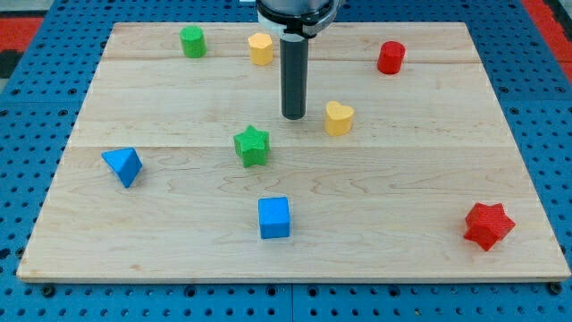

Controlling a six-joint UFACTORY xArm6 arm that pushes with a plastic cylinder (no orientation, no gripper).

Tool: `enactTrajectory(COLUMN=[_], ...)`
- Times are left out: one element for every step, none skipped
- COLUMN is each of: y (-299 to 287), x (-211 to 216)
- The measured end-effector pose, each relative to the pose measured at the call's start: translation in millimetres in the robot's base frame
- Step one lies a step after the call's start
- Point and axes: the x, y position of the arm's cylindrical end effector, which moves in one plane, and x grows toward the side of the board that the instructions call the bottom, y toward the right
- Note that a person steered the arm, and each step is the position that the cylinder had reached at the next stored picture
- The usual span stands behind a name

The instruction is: Place the yellow heart in between the yellow hexagon and green star

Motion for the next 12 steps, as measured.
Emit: enactTrajectory(y=[-1, -48, -4, 86, 116, 115, 117, 119, 98, 45, 32, 21], x=[1, 13, 54, 54, 46, 36, 36, 36, 19, -2, 17, 48])
